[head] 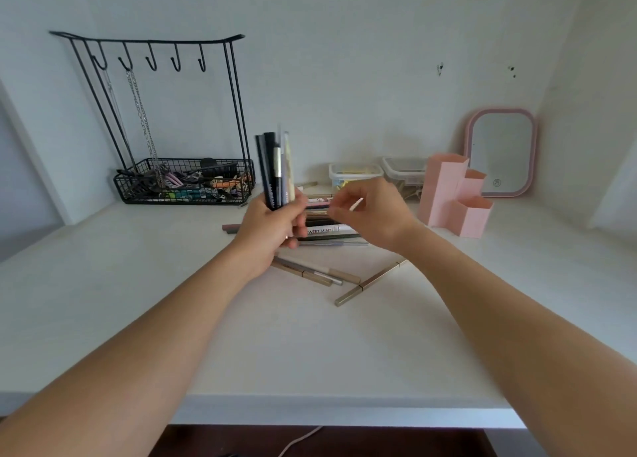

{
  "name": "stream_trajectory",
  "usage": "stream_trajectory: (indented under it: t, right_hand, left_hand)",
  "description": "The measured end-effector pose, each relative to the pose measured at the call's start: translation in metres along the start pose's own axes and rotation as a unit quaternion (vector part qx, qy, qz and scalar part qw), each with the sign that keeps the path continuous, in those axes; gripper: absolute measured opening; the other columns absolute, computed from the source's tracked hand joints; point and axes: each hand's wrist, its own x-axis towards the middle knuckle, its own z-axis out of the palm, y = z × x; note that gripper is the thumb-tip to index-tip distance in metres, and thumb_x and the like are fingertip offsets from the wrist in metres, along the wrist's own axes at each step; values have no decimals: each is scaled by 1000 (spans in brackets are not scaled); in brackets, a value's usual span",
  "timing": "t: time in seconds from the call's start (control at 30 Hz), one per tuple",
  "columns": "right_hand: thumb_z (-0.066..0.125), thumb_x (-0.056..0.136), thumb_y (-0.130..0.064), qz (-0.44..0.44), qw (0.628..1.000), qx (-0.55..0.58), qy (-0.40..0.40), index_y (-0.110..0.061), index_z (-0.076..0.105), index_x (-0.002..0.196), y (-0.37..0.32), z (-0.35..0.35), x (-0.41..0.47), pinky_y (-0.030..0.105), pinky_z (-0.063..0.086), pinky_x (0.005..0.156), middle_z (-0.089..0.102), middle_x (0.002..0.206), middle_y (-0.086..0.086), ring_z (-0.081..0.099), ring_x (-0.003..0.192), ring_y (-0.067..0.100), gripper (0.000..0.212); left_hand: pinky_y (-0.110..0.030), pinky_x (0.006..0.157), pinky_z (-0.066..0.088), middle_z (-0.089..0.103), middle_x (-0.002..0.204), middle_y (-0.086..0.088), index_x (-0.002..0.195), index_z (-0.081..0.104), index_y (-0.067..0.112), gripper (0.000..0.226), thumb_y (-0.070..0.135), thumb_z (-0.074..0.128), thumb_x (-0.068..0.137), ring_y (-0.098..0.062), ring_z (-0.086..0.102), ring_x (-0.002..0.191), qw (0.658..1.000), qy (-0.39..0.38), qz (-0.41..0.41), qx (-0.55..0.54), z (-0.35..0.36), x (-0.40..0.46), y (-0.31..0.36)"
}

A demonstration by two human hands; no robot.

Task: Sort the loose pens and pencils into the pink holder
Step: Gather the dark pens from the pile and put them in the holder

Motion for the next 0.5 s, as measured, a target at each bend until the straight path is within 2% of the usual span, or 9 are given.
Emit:
stream_trajectory:
  t: [0.1, 0.2, 0.27, 0.37, 0.43, 0.5]
  right_hand:
    - [82, 77, -27, -13, 987, -135, -88, -19, 75, 87, 8, -6, 0, 3, 39, 54, 70, 79, -10, 54, 58, -5, 14]
    - [83, 77, -22, -1, 972, -180, -149, -18, 79, 89, 13, -5, -2, 4, 38, 54, 70, 81, -7, 53, 60, -4, 14]
    - [80, 79, -18, 3, 972, -179, -155, -16, 80, 89, 14, -4, 0, 6, 37, 56, 72, 83, -3, 55, 63, -1, 10]
    - [73, 86, -15, -3, 963, -207, -173, -13, 78, 93, 16, -3, 1, 15, 43, 65, 71, 89, 0, 57, 74, 9, 9]
    - [67, 90, -15, -8, 955, -234, -182, -10, 76, 97, 16, -2, 1, 20, 43, 73, 68, 90, 0, 57, 81, 12, 12]
    - [62, 94, -16, -1, 964, -215, -157, -9, 73, 95, 15, -4, 1, 23, 42, 69, 64, 85, -1, 55, 80, 14, 13]
  left_hand:
    - [-19, 36, 30, 51, 56, 6, 98, 62, 20, 14, 30, 70, 94, -9, 46, 48, 994, 42, -43, -86, -8, 5, 1]
    - [-20, 36, 30, 45, 50, 8, 106, 69, 24, 29, 46, 72, 89, -8, 45, 44, 991, 70, -74, -90, -11, 6, 3]
    - [-19, 38, 33, 45, 49, 7, 105, 70, 27, 28, 48, 73, 87, -9, 50, 46, 991, 65, -82, -86, -10, 6, 3]
    - [-20, 39, 34, 52, 53, 5, 84, 60, 22, 23, 38, 76, 88, -12, 56, 51, 992, 66, -74, -73, -8, 7, 1]
    - [-20, 38, 33, 52, 54, 5, 81, 56, 21, 25, 35, 77, 88, -12, 53, 50, 993, 69, -69, -66, -8, 8, 0]
    - [-20, 37, 29, 48, 52, 6, 82, 55, 21, 26, 35, 77, 88, -10, 46, 47, 993, 59, -68, -73, -8, 7, 0]
